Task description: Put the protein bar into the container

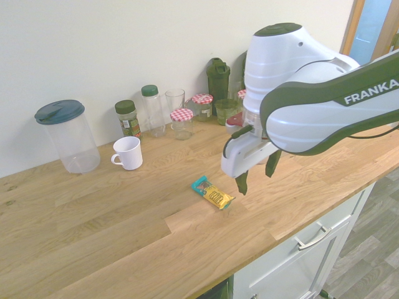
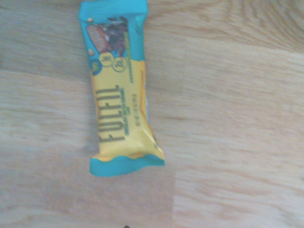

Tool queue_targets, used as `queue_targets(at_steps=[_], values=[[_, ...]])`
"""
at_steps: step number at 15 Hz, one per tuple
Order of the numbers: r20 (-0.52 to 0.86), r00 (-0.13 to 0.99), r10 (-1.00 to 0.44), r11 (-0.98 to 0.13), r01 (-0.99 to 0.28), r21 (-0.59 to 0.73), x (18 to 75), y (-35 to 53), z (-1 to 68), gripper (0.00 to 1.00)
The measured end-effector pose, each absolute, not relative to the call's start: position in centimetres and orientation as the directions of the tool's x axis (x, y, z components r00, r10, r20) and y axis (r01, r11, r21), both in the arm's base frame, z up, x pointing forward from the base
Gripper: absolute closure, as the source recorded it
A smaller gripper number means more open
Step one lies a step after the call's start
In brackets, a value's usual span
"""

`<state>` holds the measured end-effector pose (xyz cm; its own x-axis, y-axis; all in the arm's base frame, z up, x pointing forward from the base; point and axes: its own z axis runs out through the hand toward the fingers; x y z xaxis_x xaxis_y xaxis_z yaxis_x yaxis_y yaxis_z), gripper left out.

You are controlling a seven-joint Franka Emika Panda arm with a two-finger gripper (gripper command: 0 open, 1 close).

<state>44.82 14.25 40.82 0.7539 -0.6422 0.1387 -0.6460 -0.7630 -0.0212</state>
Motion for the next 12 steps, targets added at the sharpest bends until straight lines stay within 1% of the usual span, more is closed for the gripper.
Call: queue_targets(at_steps=[5, 8, 12], values=[[0.142, 0.781, -0.609, -0.788, -0.615, 0.003, 49.8, 17.7, 39.0, 0.0], [0.148, 0.804, -0.576, -0.81, -0.586, 0.028, 51.0, 19.4, 37.5, 0.0], [0.129, 0.811, -0.571, -0.812, -0.58, 0.055, 52.4, 19.4, 35.2, 0.0]])
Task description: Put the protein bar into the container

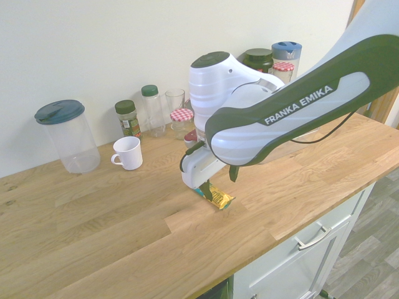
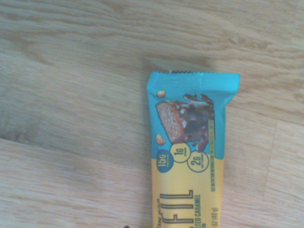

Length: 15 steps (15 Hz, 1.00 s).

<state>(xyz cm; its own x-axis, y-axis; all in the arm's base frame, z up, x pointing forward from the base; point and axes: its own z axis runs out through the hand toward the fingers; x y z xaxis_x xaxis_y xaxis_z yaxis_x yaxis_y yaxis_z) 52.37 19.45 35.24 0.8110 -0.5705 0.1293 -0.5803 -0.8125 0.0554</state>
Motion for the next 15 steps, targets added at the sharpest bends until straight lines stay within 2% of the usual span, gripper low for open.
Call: queue_targets(at_steps=[8, 9, 15], values=[[0.111, 0.823, -0.558, -0.823, -0.565, 0.059, 54.2, 20.8, 33.3, 0.0], [0.112, 0.823, -0.557, -0.823, -0.565, 0.056, 54.5, 21.0, 33.3, 1.0], [0.078, 0.826, -0.558, -0.827, -0.562, 0.033, 56.0, 20.5, 33.2, 1.0]])
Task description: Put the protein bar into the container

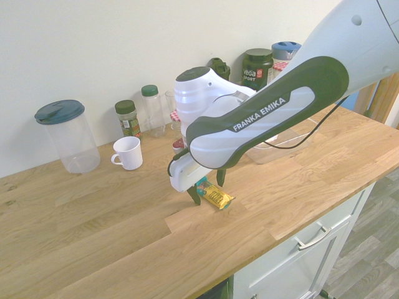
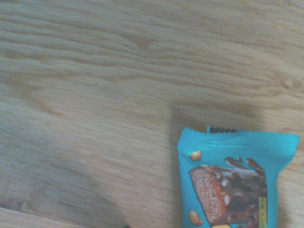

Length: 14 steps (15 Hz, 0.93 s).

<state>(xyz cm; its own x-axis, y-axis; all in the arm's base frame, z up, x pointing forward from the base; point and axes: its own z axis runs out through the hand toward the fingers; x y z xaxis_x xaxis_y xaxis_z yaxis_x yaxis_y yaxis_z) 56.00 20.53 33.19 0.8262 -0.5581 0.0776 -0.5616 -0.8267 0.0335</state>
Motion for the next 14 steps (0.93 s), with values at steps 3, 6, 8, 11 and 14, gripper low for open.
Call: queue_targets(at_steps=[3, 6, 8, 11, 14], values=[[0.042, 0.833, -0.552, -0.833, -0.553, 0.022, 56.8, 19.7, 33.1, 1.0], [0.021, 0.838, -0.545, -0.838, -0.546, 0.022, 57.5, 19.2, 33.0, 1.0], [0.02, 0.838, -0.545, -0.838, -0.545, 0.023, 57.6, 18.9, 33.0, 1.0], [0.021, 0.839, -0.543, -0.839, -0.543, 0.024, 57.7, 18.7, 33.1, 1.0], [0.022, 0.838, -0.545, -0.838, -0.545, 0.025, 57.8, 18.4, 33.2, 1.0]])
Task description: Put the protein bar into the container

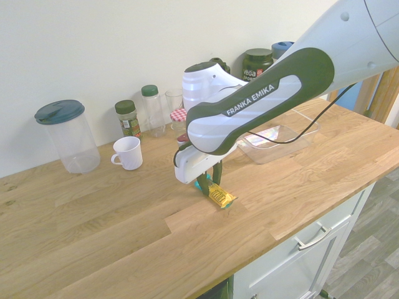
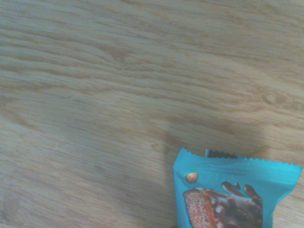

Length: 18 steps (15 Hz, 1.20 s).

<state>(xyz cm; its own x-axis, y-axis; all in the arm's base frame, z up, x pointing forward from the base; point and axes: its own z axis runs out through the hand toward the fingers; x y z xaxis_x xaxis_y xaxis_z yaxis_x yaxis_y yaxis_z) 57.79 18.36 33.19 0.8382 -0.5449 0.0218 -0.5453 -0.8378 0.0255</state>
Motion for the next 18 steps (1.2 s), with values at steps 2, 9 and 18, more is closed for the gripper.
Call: queue_targets(at_steps=[2, 9, 18], values=[[0.033, 0.833, -0.552, -0.833, -0.553, 0.019, 57.9, 17.9, 34.1, 1.0], [0.084, 0.759, -0.646, -0.763, -0.635, -0.122, 55.3, 6.8, 50.4, 1.0], [0.008, 0.685, -0.729, -0.678, -0.719, -0.155, 56.2, -13.9, 48.9, 1.0]])
